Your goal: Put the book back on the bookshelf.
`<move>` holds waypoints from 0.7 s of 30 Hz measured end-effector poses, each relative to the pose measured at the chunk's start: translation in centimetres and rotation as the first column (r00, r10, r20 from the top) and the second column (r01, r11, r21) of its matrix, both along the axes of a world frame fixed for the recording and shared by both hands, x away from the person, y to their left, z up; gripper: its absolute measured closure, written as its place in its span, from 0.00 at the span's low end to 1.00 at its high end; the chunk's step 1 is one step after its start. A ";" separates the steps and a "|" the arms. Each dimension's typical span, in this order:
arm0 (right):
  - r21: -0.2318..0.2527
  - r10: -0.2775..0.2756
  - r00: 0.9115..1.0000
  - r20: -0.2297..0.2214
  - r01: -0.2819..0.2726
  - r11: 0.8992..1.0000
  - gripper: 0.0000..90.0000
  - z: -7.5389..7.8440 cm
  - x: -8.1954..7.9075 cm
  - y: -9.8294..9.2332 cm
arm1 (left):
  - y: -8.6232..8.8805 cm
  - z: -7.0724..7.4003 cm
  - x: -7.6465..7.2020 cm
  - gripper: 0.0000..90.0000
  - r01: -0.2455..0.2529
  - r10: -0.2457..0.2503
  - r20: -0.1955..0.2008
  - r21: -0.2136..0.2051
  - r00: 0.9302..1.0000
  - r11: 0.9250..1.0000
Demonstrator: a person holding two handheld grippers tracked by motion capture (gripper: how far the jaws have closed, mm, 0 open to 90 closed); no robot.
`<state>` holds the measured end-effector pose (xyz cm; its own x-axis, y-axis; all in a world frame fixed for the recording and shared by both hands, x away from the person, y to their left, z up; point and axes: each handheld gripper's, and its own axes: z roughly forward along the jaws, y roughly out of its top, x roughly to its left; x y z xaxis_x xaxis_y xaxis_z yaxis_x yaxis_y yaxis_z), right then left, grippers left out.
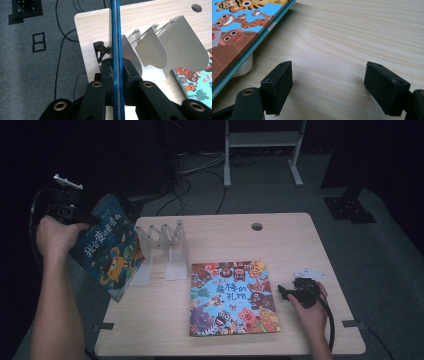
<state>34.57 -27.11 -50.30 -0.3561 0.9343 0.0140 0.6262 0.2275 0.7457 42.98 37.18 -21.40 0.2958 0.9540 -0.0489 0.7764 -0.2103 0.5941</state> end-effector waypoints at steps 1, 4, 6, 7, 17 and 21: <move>0.000 0.000 1.000 -0.001 0.000 1.000 0.24 0.0 0.0 0.0 | 0.0 0.0 0.0 0.90 -0.002 0.002 -0.002 0.000 1.000 1.000; 0.000 0.000 1.000 0.000 0.000 1.000 0.24 0.0 0.0 0.0 | 0.1 0.0 -0.1 0.88 -0.002 0.002 -0.005 0.001 1.000 1.000; 0.001 0.000 1.000 0.000 0.000 1.000 0.24 0.0 0.0 0.0 | 0.3 0.2 -0.2 0.87 0.001 -0.001 -0.003 -0.009 1.000 1.000; 0.001 -0.001 1.000 -0.001 0.001 1.000 0.24 0.0 0.0 0.0 | 0.4 0.4 -0.3 0.88 0.002 -0.002 -0.003 -0.009 1.000 1.000; 0.001 -0.001 1.000 -0.001 0.001 1.000 0.24 0.0 0.0 0.0 | 0.4 3.5 -1.7 0.94 0.015 -0.016 0.043 0.007 0.999 1.000; 0.001 -0.001 1.000 -0.001 0.001 1.000 0.24 0.0 0.0 0.0 | -0.1 3.5 -1.9 1.00 0.057 -0.057 0.018 0.013 0.998 0.998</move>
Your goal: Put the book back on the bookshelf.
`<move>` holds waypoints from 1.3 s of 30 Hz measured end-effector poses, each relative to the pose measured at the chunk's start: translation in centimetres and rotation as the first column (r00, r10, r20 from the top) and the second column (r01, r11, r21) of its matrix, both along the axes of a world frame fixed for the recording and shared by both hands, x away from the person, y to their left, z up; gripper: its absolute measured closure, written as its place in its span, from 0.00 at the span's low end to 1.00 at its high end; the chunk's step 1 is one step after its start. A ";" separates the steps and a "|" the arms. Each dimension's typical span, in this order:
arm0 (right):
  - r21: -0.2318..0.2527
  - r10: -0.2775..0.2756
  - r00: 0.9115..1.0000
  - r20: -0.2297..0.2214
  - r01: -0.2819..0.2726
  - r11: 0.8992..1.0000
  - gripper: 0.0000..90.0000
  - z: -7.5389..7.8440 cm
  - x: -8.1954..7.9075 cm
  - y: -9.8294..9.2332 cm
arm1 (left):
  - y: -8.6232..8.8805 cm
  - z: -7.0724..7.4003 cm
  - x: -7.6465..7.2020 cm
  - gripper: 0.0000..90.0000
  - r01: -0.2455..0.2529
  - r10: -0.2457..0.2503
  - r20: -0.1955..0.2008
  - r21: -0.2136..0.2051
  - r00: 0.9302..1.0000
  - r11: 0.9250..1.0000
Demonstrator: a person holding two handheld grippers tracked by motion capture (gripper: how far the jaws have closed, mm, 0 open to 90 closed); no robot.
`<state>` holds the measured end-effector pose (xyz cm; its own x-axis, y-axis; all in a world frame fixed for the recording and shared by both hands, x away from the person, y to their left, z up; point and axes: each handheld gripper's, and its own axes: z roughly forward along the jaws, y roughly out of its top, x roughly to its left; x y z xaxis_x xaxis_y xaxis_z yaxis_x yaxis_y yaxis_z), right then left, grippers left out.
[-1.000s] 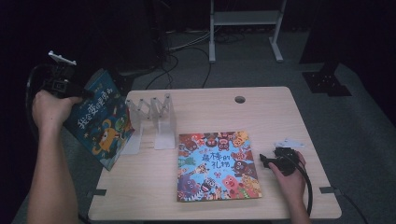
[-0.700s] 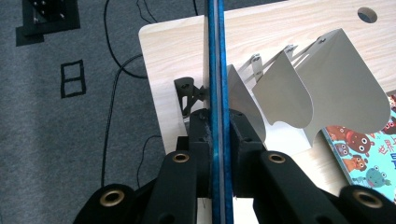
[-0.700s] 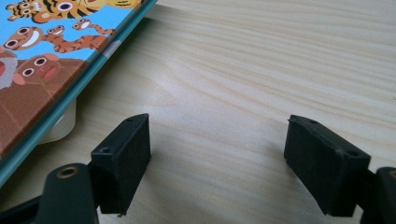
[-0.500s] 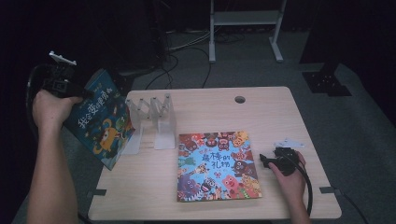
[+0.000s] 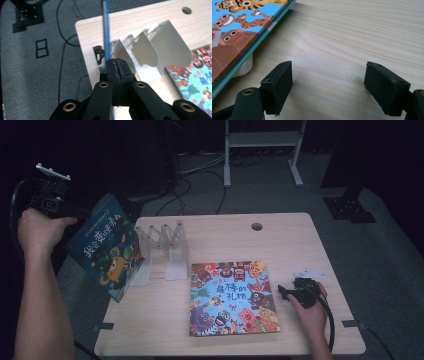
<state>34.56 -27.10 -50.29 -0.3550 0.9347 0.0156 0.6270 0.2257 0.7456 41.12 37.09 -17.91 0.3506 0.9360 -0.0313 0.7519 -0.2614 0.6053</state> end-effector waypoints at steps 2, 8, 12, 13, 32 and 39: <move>0.000 0.000 1.000 0.000 0.000 1.000 0.24 0.0 0.0 0.0 | -0.4 -0.2 -0.1 1.00 0.029 -0.029 -0.008 0.000 1.000 1.000; 0.000 0.000 1.000 0.000 0.000 1.000 0.24 0.0 0.0 0.0 | -1.9 -1.3 -0.7 0.96 0.104 -0.104 0.011 0.001 0.995 0.995; 0.001 0.000 1.000 0.000 0.000 1.000 0.24 0.0 0.0 0.0 | -2.9 -2.7 -1.0 0.92 0.156 -0.156 0.008 -0.009 0.988 0.988; 0.000 0.000 1.000 0.000 0.000 1.000 0.24 0.0 0.0 0.0 | -3.3 -3.2 -1.2 0.90 0.179 -0.179 0.006 -0.008 0.984 0.984; -0.004 -0.009 1.000 -0.002 0.009 1.000 0.20 0.0 0.0 0.0 | -7.8 -10.2 -3.2 0.55 0.373 -0.372 -0.021 0.025 0.928 0.928; -0.006 -0.002 1.000 -0.008 0.002 1.000 0.19 0.0 0.0 0.1 | -10.7 -13.7 -4.3 0.42 0.466 -0.464 -0.043 0.062 0.885 0.883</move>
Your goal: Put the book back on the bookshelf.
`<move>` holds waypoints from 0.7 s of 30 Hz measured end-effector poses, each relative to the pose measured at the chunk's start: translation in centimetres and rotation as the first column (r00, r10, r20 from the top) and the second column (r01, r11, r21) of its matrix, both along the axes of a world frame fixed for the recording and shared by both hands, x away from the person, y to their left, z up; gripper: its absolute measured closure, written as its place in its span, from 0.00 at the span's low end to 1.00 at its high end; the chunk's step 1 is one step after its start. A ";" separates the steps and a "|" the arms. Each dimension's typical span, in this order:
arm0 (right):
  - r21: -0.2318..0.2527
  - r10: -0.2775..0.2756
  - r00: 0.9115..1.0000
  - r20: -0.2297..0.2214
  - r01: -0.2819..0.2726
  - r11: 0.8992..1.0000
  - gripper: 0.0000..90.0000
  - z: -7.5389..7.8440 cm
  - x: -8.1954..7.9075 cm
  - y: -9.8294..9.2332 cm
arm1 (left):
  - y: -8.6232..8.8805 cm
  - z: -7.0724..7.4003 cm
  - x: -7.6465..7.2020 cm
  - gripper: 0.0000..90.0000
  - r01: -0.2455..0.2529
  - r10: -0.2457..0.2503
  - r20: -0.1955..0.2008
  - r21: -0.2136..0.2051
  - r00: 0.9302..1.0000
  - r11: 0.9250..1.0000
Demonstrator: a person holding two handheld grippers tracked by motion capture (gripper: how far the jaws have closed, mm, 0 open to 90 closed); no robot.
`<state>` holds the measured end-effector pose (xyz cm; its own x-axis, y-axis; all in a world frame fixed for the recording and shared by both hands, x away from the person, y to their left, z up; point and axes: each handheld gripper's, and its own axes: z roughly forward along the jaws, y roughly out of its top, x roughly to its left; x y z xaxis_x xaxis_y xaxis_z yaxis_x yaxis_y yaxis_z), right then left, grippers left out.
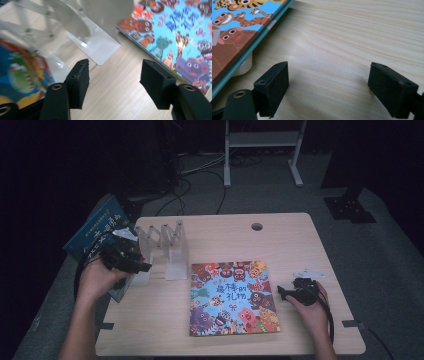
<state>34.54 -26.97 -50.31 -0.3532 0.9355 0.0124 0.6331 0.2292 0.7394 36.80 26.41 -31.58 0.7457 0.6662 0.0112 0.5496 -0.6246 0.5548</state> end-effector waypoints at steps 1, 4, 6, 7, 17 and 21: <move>0.000 0.002 1.000 0.001 -0.002 1.000 0.21 0.0 0.0 0.0 | -0.4 -0.5 -0.2 0.41 0.011 -0.011 -0.002 -0.004 1.000 1.000; -0.002 0.002 1.000 -0.005 -0.002 1.000 0.24 0.2 -0.1 0.0 | -1.4 -1.7 -0.6 0.39 0.042 -0.042 -0.006 -0.009 0.999 0.999; -0.002 -0.002 1.000 -0.007 0.002 1.000 0.24 0.2 -0.2 0.0 | -2.1 -2.6 -0.9 0.37 0.066 -0.066 -0.010 -0.004 0.998 0.998; -0.003 -0.003 1.000 -0.010 0.003 1.000 0.25 0.2 -0.2 0.0 | -2.3 -2.9 -1.0 0.37 0.072 -0.072 -0.009 -0.003 0.997 0.997; 0.000 0.012 1.000 -0.013 -0.012 1.000 0.32 0.9 -0.8 0.0 | -5.0 -7.5 -2.3 0.37 0.136 -0.137 -0.022 -0.025 0.990 0.990; 0.022 0.032 0.999 0.002 -0.032 0.999 0.32 1.9 -1.3 0.2 | -5.9 -9.3 -2.8 0.37 0.162 -0.162 -0.030 0.006 0.986 0.987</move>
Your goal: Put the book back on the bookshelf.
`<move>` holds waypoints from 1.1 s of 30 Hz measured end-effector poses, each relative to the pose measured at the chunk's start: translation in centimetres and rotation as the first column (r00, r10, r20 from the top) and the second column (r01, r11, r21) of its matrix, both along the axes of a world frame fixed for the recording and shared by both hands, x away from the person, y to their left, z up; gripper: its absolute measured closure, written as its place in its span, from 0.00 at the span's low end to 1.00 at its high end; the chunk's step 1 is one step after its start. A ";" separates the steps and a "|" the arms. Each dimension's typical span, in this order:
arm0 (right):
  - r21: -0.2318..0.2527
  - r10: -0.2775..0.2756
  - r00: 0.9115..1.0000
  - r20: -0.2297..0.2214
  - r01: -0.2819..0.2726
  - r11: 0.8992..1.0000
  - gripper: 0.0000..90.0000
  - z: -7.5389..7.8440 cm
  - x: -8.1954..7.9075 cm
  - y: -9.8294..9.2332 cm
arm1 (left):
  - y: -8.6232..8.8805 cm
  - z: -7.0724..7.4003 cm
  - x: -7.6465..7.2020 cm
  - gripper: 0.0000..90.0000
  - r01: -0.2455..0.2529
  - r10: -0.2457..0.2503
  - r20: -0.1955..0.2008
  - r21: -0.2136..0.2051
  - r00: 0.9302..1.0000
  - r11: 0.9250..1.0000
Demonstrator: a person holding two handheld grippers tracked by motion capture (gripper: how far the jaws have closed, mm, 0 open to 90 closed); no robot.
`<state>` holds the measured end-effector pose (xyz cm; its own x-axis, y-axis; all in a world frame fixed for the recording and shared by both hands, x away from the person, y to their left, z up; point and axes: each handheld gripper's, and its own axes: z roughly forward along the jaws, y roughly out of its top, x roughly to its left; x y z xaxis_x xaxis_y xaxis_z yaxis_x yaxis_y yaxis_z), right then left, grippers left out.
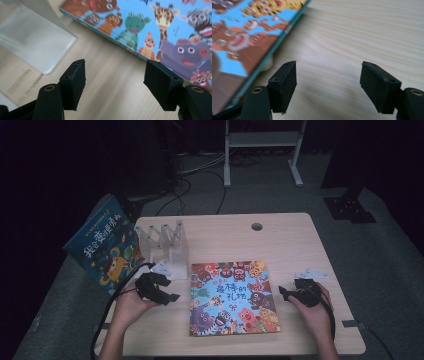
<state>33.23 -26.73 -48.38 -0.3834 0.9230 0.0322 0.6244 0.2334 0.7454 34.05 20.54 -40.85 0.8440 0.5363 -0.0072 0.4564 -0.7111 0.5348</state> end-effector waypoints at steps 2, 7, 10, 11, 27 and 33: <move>0.015 0.021 1.000 0.003 -0.021 1.000 0.32 0.5 -0.2 0.3 | -0.2 -0.8 -0.1 0.35 0.018 -0.018 -0.013 -0.003 1.000 1.000; 0.034 0.082 0.997 0.000 -0.082 0.996 0.30 1.4 -0.2 1.4 | -0.7 -2.7 -0.5 0.34 0.039 -0.039 -0.023 -0.011 0.999 0.999; 0.036 0.112 0.994 0.001 -0.112 0.993 0.29 1.9 -0.1 2.1 | -1.1 -3.7 -0.8 0.31 0.063 -0.063 -0.021 -0.023 0.998 0.998; 0.033 0.120 0.993 0.005 -0.120 0.992 0.29 2.0 0.0 2.3 | -1.1 -3.7 -0.8 0.31 0.063 -0.063 -0.021 -0.023 0.998 0.998; 0.027 0.182 0.983 -0.003 -0.182 0.983 0.28 2.7 1.2 4.3 | -1.8 -4.5 -1.2 0.29 0.106 -0.106 0.007 -0.103 0.994 0.989; 0.020 0.199 0.980 -0.017 -0.199 0.980 0.28 2.7 2.1 5.2 | -1.9 -4.7 -1.2 0.30 0.125 -0.125 0.004 -0.111 0.992 0.986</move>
<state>35.29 -21.56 -45.68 -0.5585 0.8276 0.0572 0.5805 0.3407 0.7396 32.85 18.67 -45.52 0.9044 0.4221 -0.0629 0.3689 -0.6991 0.6125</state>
